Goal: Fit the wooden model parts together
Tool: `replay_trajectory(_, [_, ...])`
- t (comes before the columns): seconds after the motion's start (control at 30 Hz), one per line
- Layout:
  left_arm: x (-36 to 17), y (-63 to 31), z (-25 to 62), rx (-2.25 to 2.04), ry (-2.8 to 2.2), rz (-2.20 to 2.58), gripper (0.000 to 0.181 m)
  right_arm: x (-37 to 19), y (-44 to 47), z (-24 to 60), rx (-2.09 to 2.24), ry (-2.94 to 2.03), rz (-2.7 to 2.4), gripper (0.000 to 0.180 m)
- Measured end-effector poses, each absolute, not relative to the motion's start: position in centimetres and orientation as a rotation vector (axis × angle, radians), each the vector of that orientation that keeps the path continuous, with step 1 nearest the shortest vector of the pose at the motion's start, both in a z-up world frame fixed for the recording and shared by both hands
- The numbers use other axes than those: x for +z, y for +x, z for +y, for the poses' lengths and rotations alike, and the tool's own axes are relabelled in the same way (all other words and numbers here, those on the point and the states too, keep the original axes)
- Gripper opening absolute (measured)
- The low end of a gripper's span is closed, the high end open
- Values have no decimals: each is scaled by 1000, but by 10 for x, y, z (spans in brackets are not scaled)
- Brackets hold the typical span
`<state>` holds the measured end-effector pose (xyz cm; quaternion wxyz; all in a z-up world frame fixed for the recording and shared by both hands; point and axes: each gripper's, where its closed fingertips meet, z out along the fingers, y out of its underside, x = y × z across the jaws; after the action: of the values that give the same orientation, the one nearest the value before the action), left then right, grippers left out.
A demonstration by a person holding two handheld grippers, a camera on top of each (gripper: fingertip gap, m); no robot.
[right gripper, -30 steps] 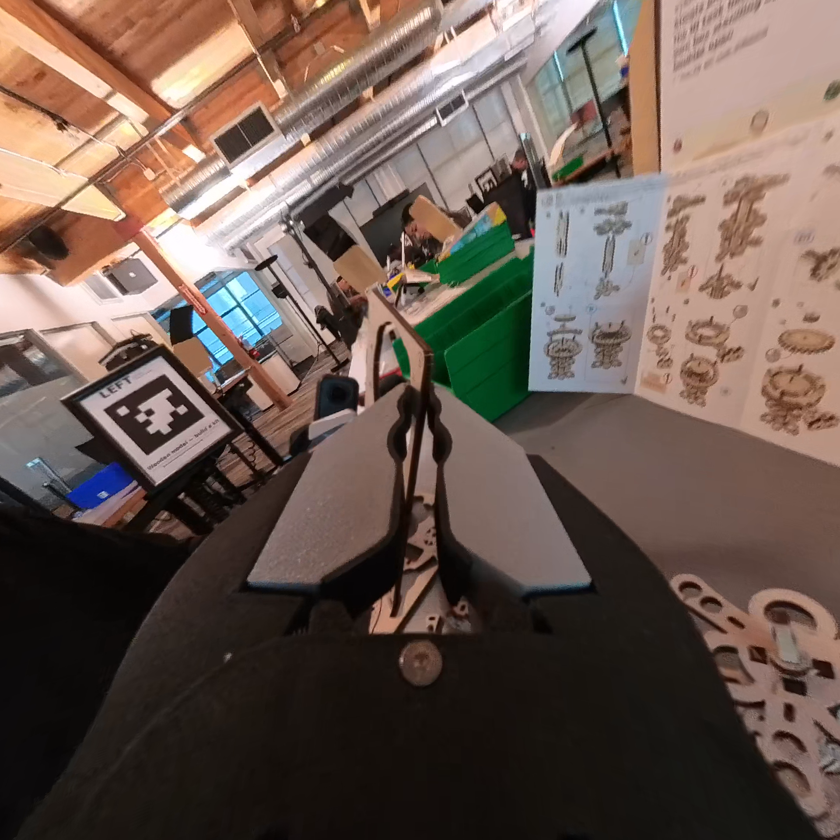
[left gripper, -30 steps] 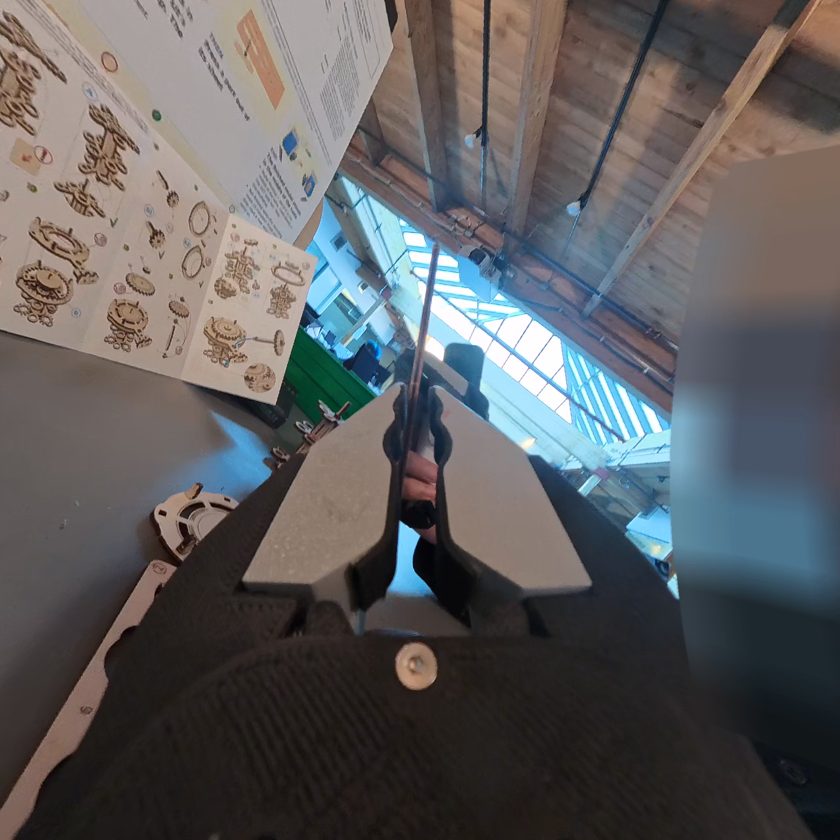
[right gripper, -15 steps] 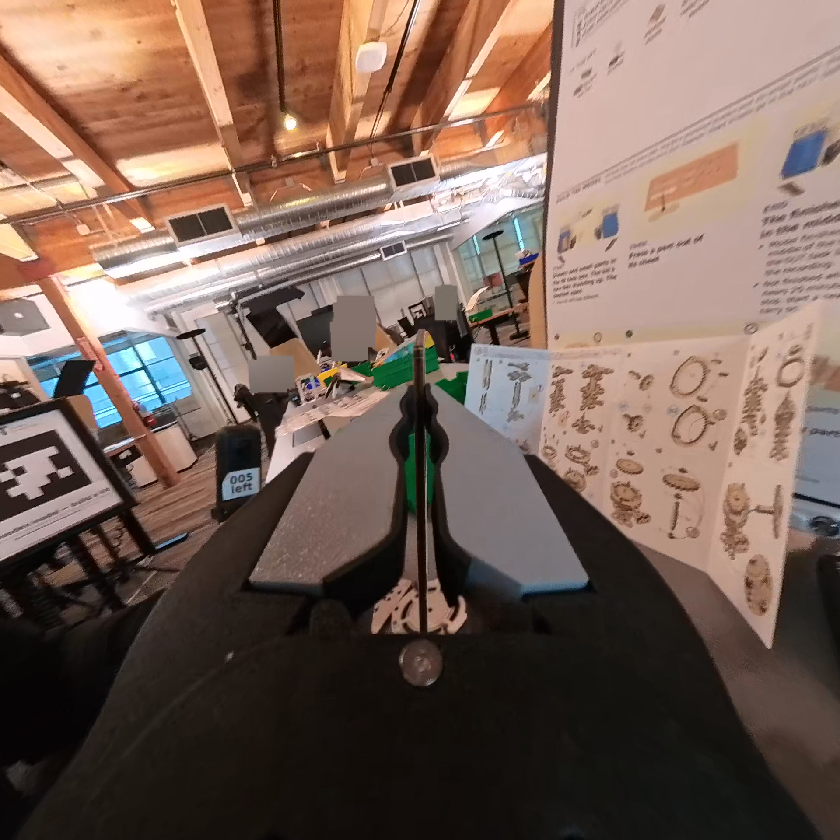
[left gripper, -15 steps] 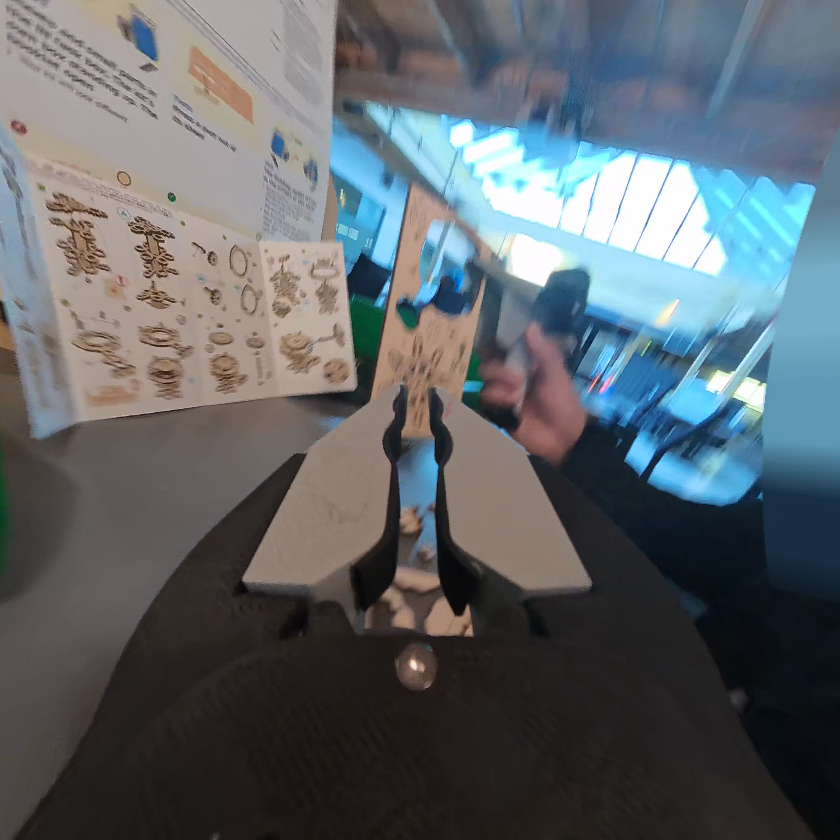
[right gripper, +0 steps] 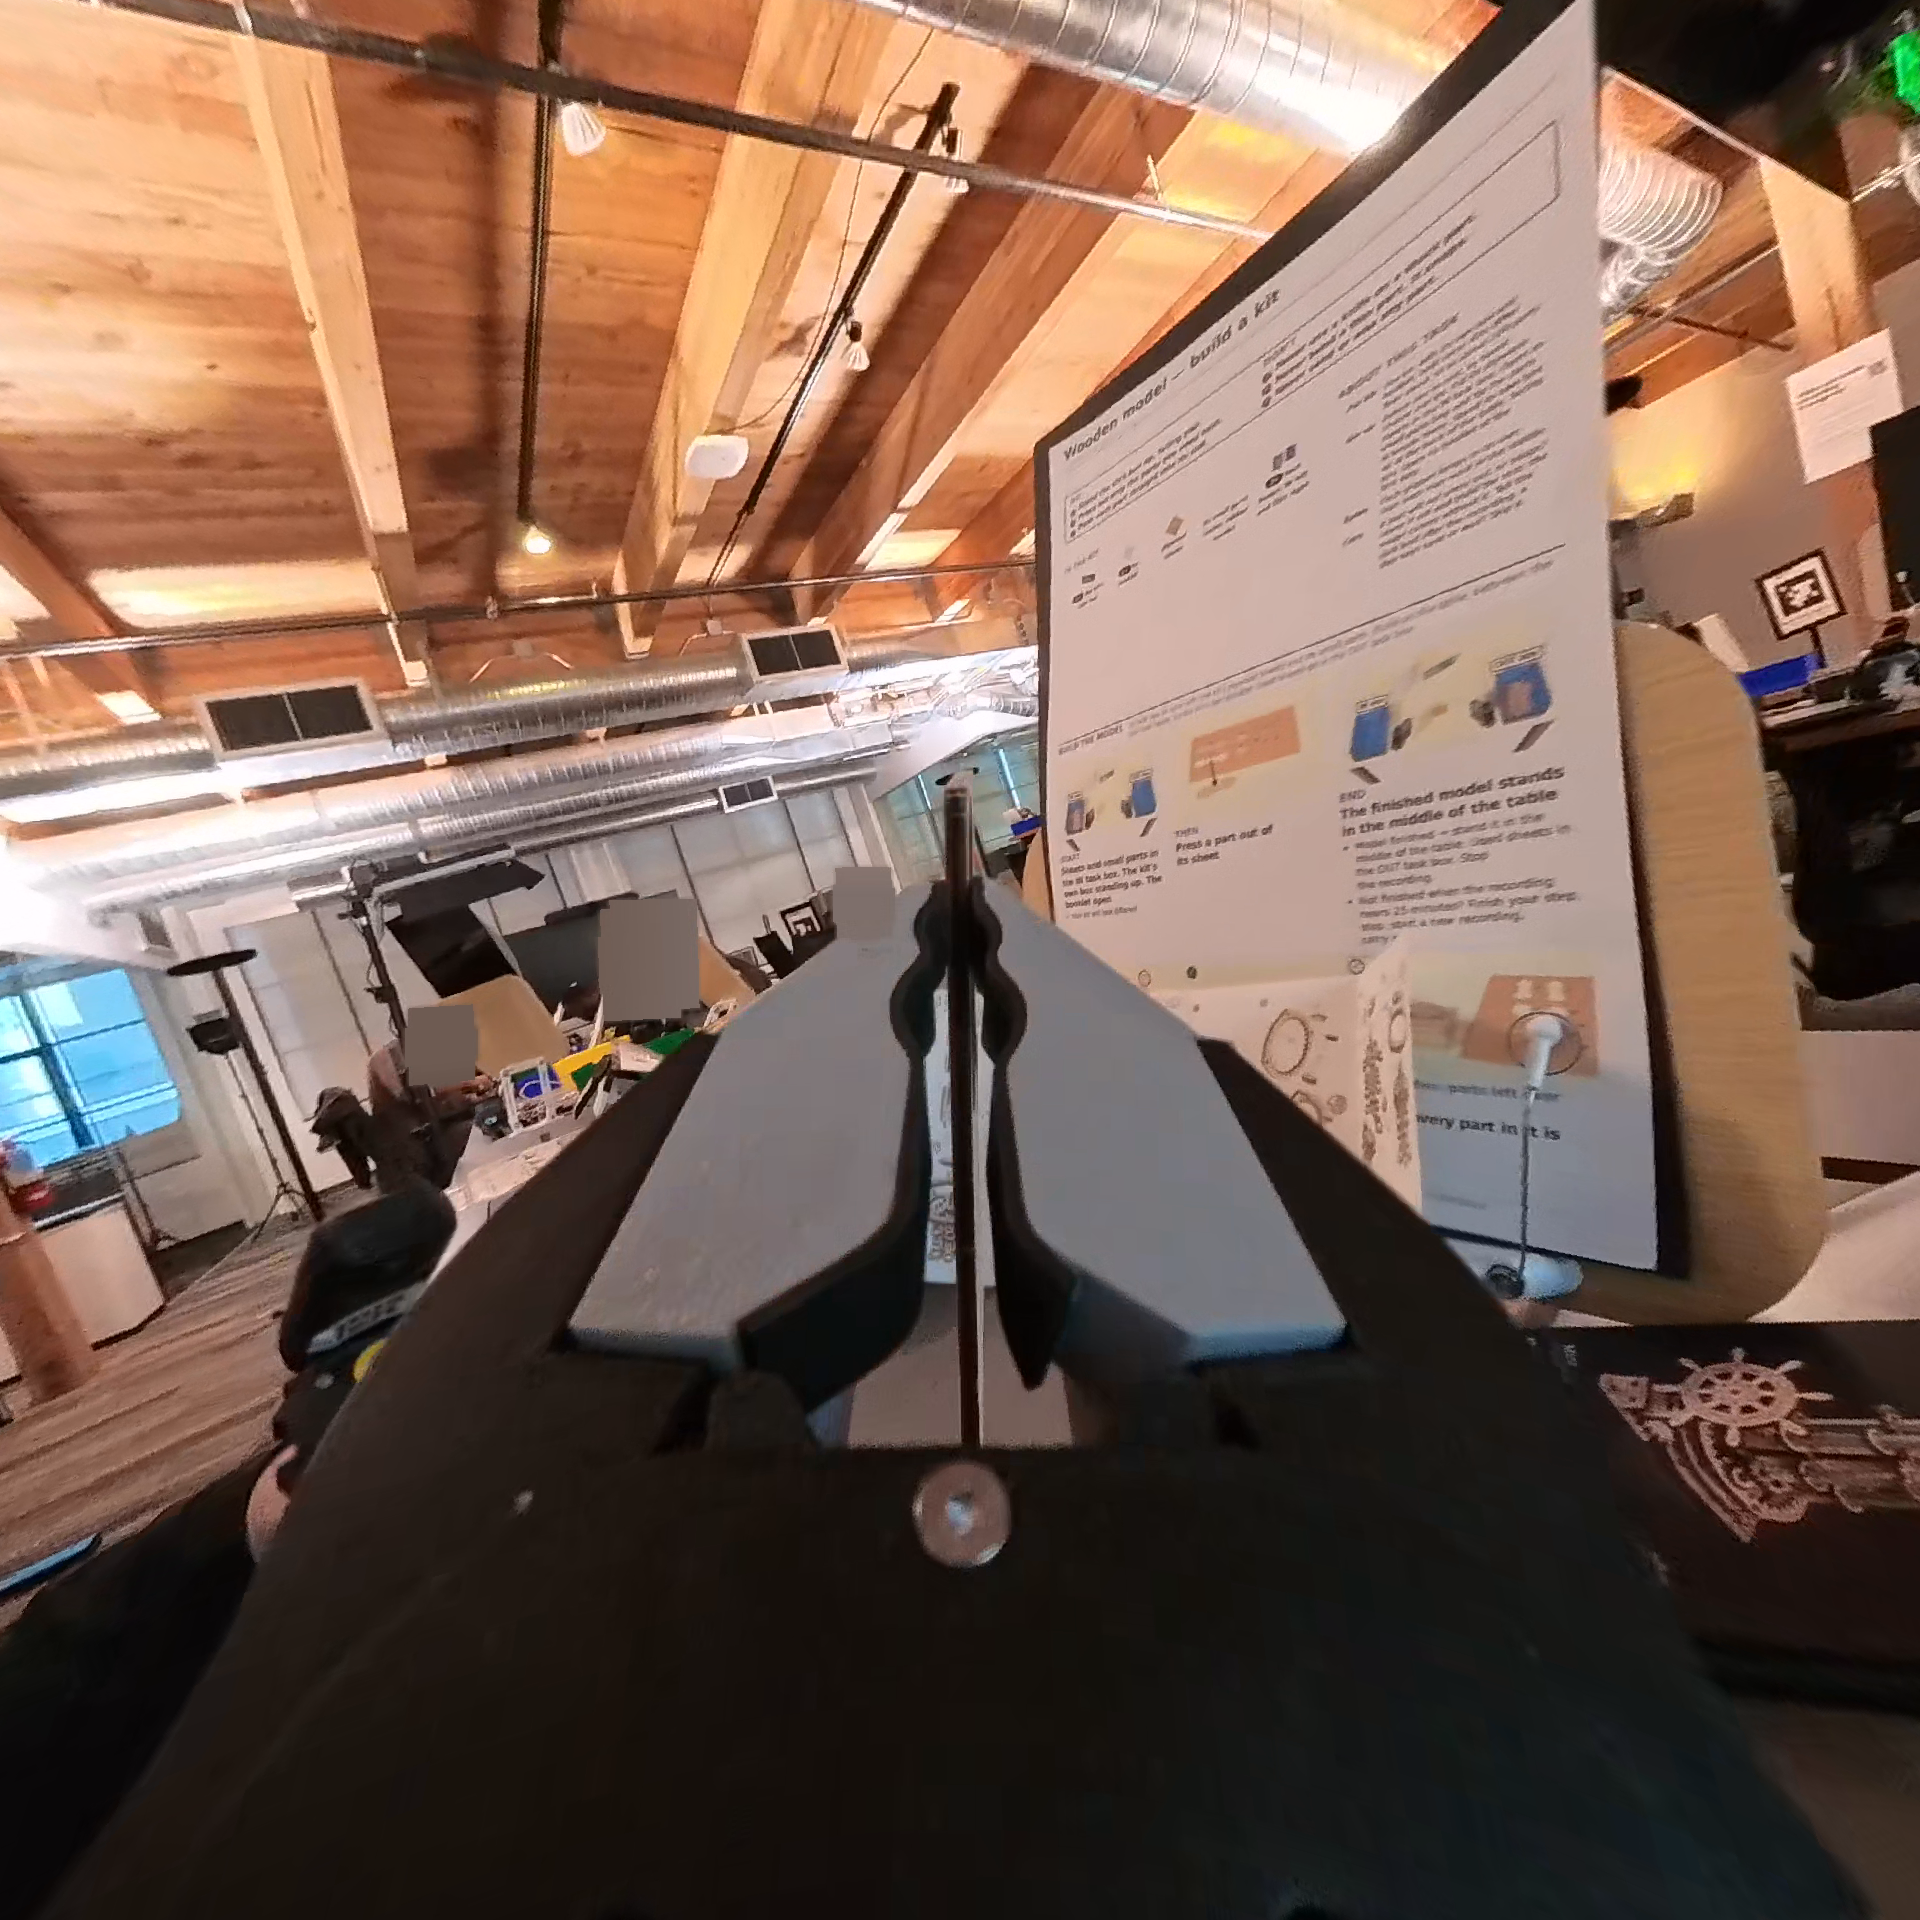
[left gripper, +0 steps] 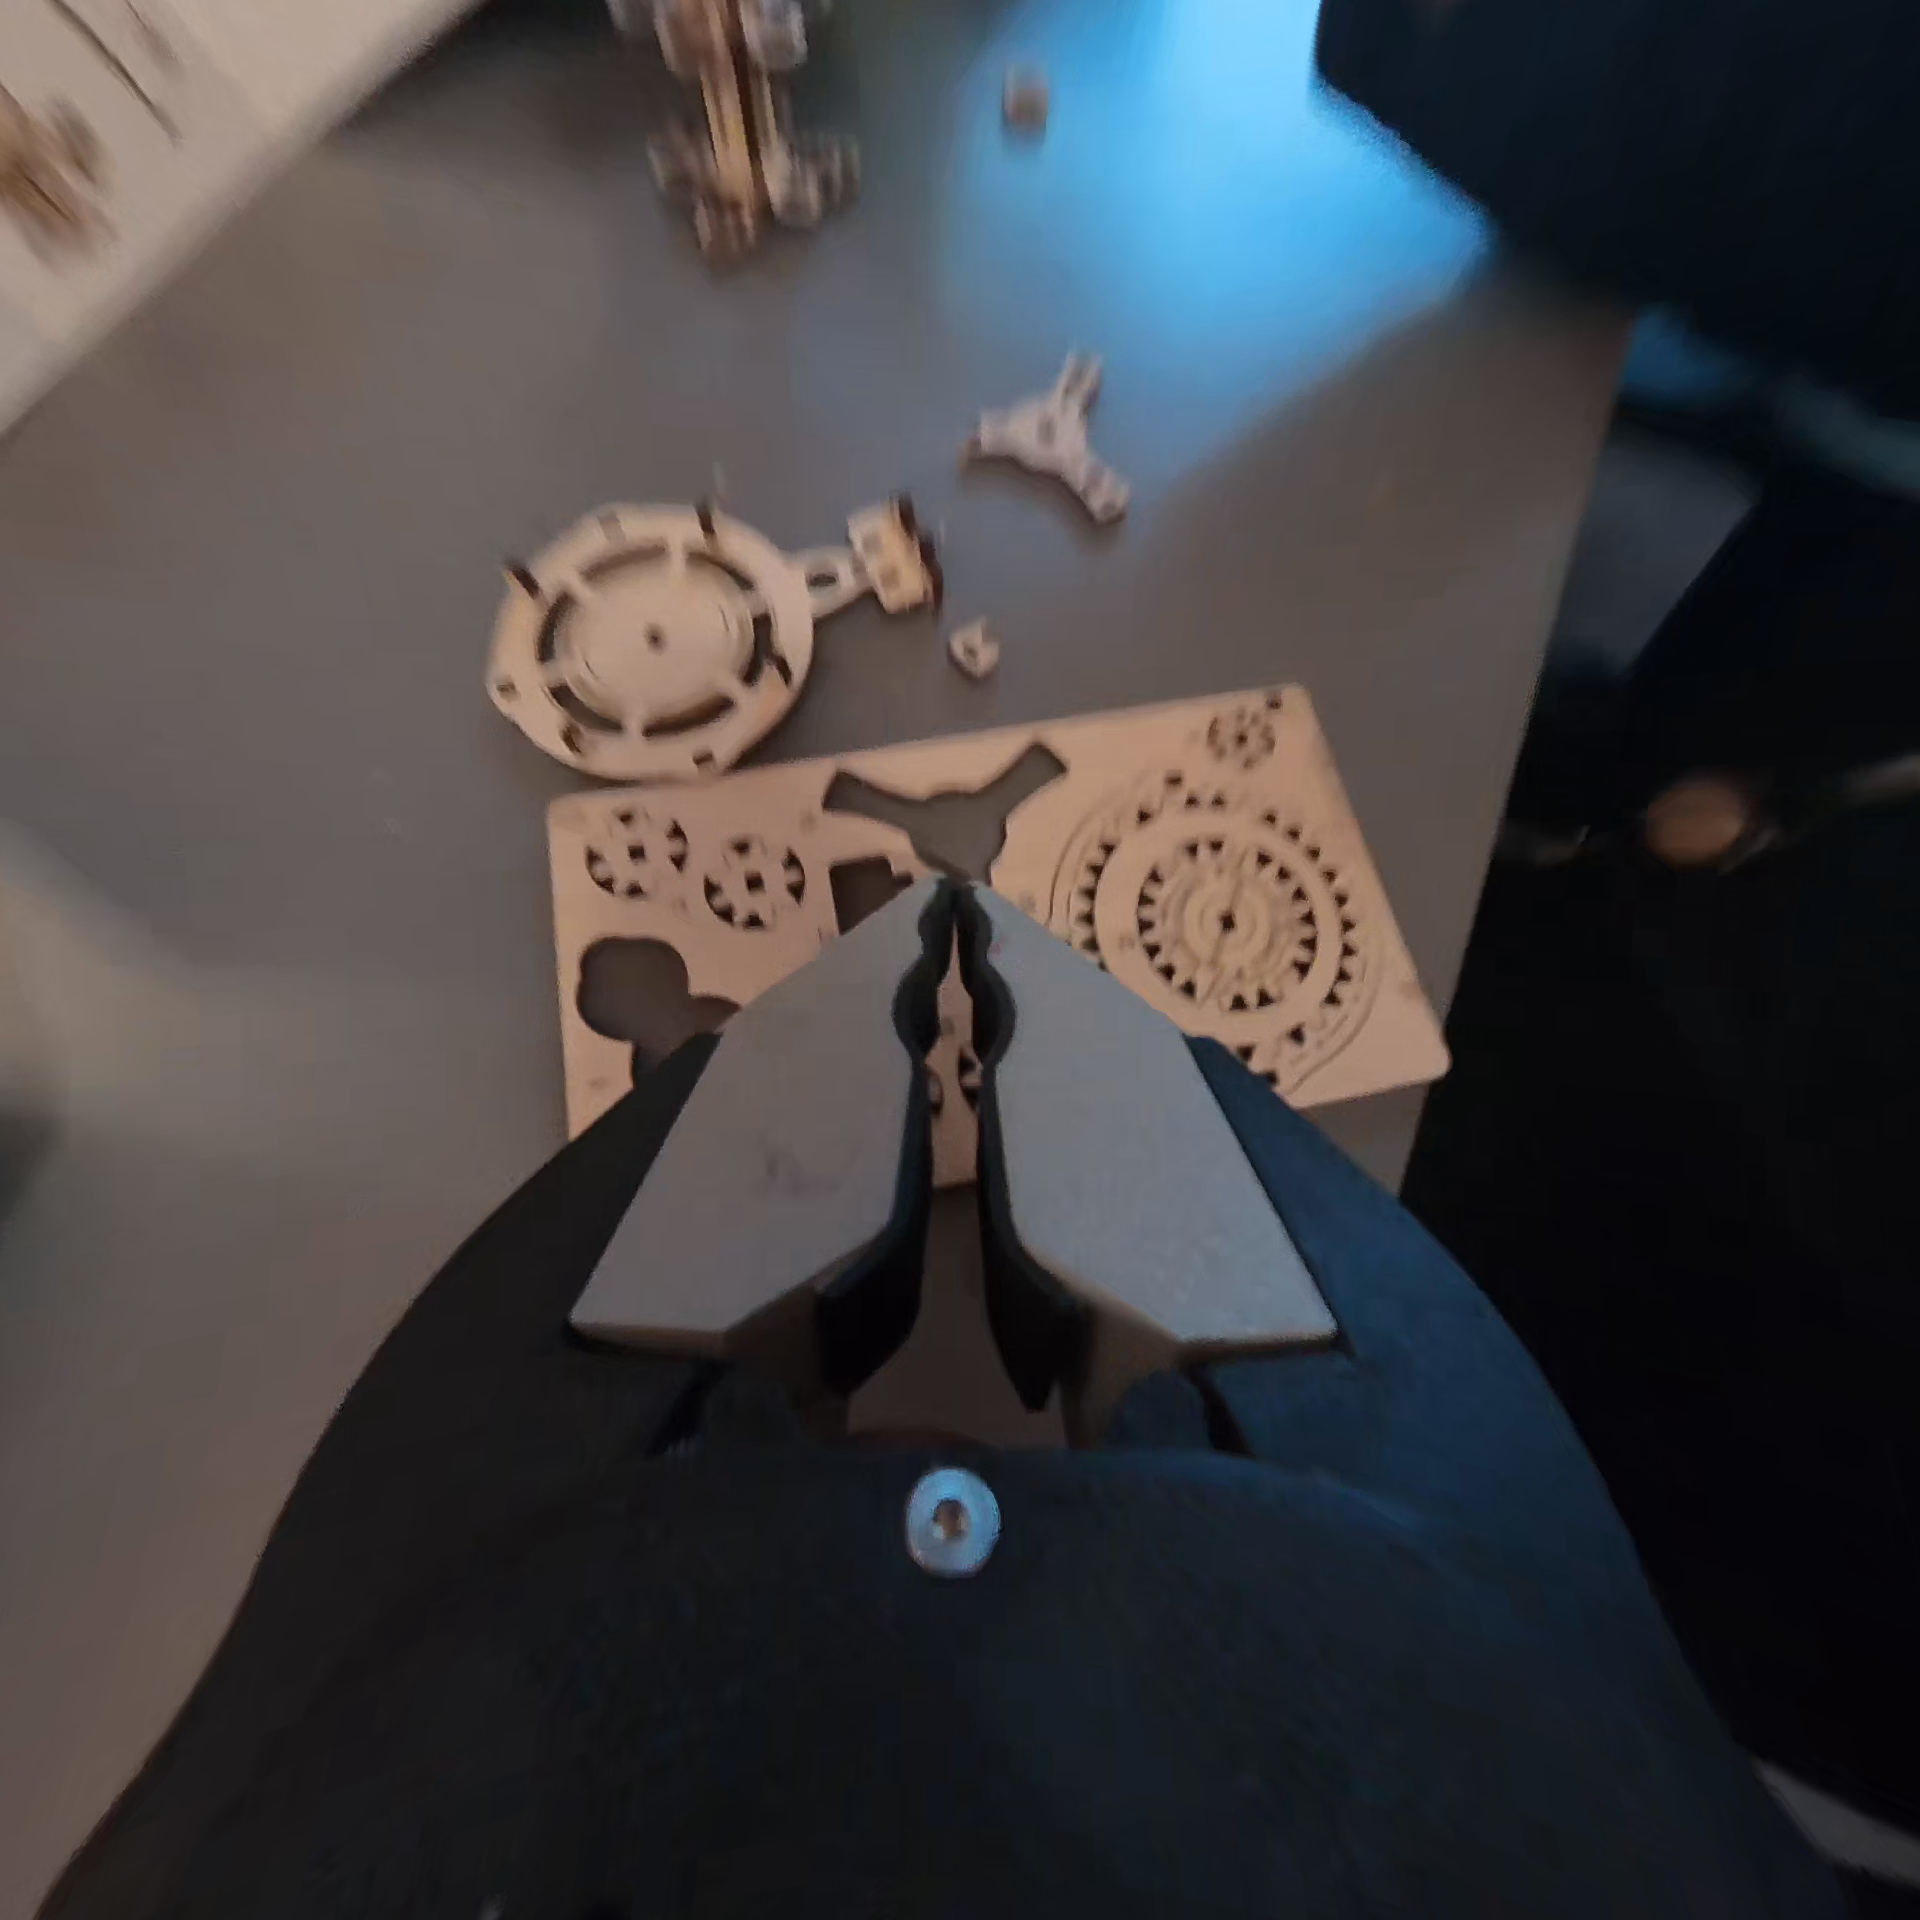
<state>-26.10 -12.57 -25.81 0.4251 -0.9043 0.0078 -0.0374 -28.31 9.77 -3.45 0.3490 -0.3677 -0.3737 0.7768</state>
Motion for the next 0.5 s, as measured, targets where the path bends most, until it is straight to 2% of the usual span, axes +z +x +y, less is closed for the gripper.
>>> replay_trajectory(0.37, [-264, -284, -168, -164, -2307, -85, 0, -32, -280, 105, 2019, -954, -926, 0])
replay_trajectory(0.5, [-253, -310, -182, -47, -2259, -163, 0, -32, -280, 106, 2019, -960, -921, 0])
